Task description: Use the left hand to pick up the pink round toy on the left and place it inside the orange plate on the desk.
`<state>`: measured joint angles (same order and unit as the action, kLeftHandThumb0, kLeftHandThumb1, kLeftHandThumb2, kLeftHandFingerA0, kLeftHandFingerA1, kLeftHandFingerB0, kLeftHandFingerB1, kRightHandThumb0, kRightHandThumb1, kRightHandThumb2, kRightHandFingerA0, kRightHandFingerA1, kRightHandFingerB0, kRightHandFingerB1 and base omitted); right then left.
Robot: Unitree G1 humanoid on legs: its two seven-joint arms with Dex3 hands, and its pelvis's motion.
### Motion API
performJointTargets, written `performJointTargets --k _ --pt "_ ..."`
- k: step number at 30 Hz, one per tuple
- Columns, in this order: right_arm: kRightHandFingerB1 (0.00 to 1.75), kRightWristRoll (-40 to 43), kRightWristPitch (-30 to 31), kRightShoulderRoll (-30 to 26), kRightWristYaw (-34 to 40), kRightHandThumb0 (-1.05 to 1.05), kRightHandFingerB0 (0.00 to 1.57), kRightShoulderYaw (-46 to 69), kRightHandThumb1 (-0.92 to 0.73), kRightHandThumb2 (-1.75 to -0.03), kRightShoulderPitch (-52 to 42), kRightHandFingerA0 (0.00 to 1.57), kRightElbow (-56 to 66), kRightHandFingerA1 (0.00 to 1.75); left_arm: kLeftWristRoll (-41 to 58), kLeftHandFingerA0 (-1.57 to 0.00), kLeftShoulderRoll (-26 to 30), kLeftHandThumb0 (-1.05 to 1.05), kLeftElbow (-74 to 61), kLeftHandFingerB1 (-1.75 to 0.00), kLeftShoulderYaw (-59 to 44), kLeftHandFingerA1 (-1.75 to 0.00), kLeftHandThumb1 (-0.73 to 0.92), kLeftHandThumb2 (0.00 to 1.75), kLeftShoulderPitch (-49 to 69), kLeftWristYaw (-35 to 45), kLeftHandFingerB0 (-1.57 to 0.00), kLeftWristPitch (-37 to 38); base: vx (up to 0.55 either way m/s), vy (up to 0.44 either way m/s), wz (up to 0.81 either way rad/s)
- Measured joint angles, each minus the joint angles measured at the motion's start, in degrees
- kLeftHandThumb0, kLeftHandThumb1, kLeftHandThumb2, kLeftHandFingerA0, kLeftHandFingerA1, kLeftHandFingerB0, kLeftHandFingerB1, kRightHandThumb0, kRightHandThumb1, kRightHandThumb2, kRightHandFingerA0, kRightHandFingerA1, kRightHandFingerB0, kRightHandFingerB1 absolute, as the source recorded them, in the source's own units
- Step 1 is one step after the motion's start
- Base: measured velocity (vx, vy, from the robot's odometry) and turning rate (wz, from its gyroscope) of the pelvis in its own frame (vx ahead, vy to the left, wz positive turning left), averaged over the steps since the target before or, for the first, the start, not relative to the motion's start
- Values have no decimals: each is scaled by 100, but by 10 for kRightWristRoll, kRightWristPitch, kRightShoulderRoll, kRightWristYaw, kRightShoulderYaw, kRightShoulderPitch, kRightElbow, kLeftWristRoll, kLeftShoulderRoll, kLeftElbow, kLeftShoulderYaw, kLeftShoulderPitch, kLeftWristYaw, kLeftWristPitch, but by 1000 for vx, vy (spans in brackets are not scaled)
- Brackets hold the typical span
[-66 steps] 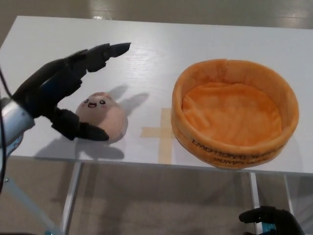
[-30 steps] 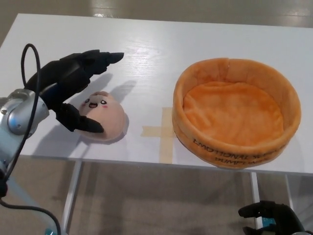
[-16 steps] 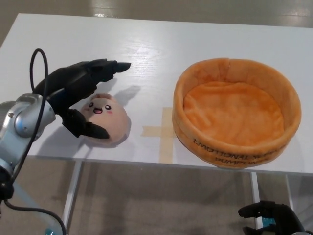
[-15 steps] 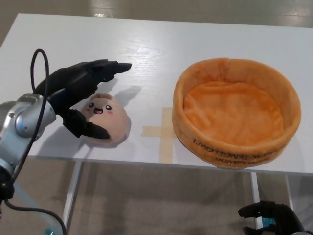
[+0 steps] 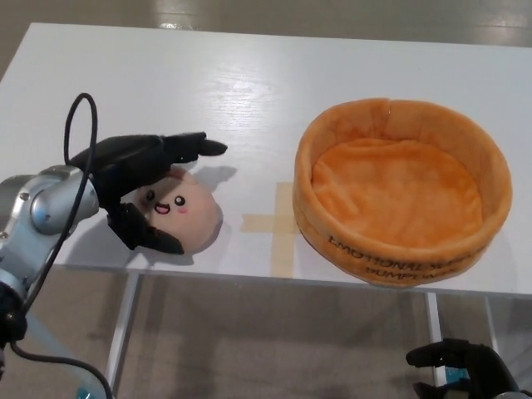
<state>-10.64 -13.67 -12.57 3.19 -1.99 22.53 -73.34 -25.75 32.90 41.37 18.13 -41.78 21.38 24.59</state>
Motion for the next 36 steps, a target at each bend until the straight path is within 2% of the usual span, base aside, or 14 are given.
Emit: performJointTargets --k 4,6,7,8,9,10,11,13,14,24,31,33,34,36 --pt "78 0 0 0 0 -14 66 1 -56 -56 0 63 0 86 0 -40 0 -42 1 -37 5 -46 42 63 0 12 -19 -8 0 0 0" --pt "78 0 0 0 0 -13 66 0 -56 -56 1 63 0 87 0 -49 1 -31 -3 -31 13 -45 48 54 1 37 -26 -25 0 0 0" --pt "78 0 0 0 0 -14 66 0 -56 -56 1 61 0 86 0 -61 2 -33 -3 -39 13 -53 45 63 1 40 -35 -27 0 0 0" --pt "78 -1 0 0 0 -14 66 0 -56 -56 2 61 0 86 0 -61 2 -33 -4 -39 14 -53 45 63 0 44 -35 -29 0 0 0" --pt "79 0 0 0 0 -14 66 1 -56 -56 4 63 0 88 2 -75 3 -24 -4 -36 14 -50 55 56 -4 55 -49 -33 0 0 0" --pt "79 0 0 0 0 -14 66 1 -56 -56 5 63 0 88 3 -75 4 -24 -4 -36 14 -50 55 56 -6 61 -49 -35 0 0 0" --pt "78 0 0 0 0 -14 65 1 -57 -56 5 62 0 88 4 -92 5 -27 -4 -40 14 -52 69 61 -7 67 -66 -36 0 0 0" --pt "77 0 0 0 0 -15 64 1 -57 -56 6 62 0 87 9 -101 7 -29 -4 -45 14 -56 77 63 -11 80 -77 -40 0 0 0" --pt "79 0 0 0 0 -14 66 1 -54 -58 7 65 0 88 12 -101 8 -26 -4 -66 14 -87 84 65 -13 86 -87 -41 0 0 0" --pt "78 0 0 0 -2 -14 66 3 -56 -56 8 66 -2 88 27 -91 -5 -21 13 -94 -10 -116 85 66 -8 64 -78 -29 0 0 0" --pt "78 -1 1 0 -2 -13 67 2 -56 -56 13 67 -2 90 38 -91 -20 -22 31 -93 -37 -122 80 72 -1 31 -79 -12 0 0 0" --pt "77 -1 1 0 -2 -14 67 2 -56 -56 15 65 -2 87 40 -88 -22 -22 35 -89 -43 -124 81 67 -1 25 -79 -8 0 0 0" --pt "77 -1 1 0 -2 -15 67 2 -56 -56 15 65 -2 86 40 -86 -22 -23 37 -71 -46 -121 81 65 -2 22 -83 -5 0 0 0" --pt "77 -1 1 -1 -2 -14 67 2 -56 -56 17 65 -2 87 42 -83 -22 -24 40 -71 -58 -123 80 64 -8 8 -82 1 0 0 0"
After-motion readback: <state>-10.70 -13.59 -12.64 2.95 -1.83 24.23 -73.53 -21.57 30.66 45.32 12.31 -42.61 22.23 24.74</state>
